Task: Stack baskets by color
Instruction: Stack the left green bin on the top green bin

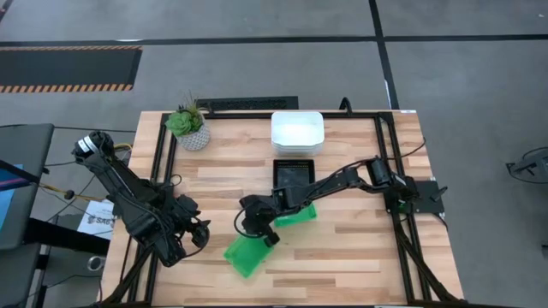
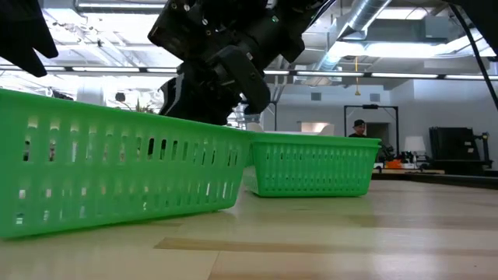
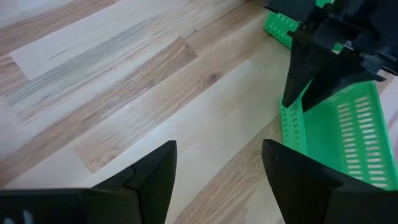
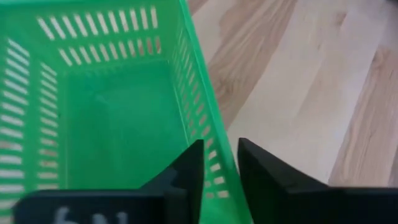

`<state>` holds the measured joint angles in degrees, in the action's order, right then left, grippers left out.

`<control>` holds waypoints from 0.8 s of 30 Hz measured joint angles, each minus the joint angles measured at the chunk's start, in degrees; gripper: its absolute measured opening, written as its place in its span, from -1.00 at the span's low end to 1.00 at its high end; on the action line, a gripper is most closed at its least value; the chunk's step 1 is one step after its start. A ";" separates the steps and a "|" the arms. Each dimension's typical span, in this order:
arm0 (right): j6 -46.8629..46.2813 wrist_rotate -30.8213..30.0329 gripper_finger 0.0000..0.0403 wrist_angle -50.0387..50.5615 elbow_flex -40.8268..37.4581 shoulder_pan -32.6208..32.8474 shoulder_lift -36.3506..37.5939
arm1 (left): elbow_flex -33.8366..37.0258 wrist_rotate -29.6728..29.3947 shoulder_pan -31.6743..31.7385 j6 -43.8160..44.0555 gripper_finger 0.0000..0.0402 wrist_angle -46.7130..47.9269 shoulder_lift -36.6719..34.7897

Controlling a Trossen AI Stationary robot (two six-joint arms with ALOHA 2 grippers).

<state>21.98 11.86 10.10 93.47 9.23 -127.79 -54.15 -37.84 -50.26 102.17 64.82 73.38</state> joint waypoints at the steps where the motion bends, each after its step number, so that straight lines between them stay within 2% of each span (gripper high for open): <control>1: 0.00 -0.02 -0.49 0.34 0.00 0.00 0.00 | 0.00 0.02 0.00 0.00 0.12 0.00 0.01; 6: -0.04 -0.02 -0.85 1.42 0.04 -0.01 0.02 | 0.00 0.01 0.00 0.00 0.12 0.00 0.01; 8: -0.02 -0.02 -0.93 1.58 0.07 0.00 0.04 | 0.00 -0.01 0.00 0.00 0.12 0.00 0.01; 15: -0.64 0.07 -0.96 3.38 2.07 0.20 1.56 | 0.00 0.48 0.00 0.00 0.12 0.02 0.01; 19: -0.58 0.09 -0.95 7.32 2.32 -0.33 7.32 | 0.00 0.85 0.00 -0.03 0.12 0.02 0.01; 24: -0.94 0.00 -0.97 19.83 2.32 -1.72 17.88 | 0.00 1.31 0.00 -0.47 0.12 0.31 -0.38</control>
<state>21.04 11.86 29.93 95.79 7.52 -109.91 -54.15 -36.53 -50.26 101.70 65.13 73.00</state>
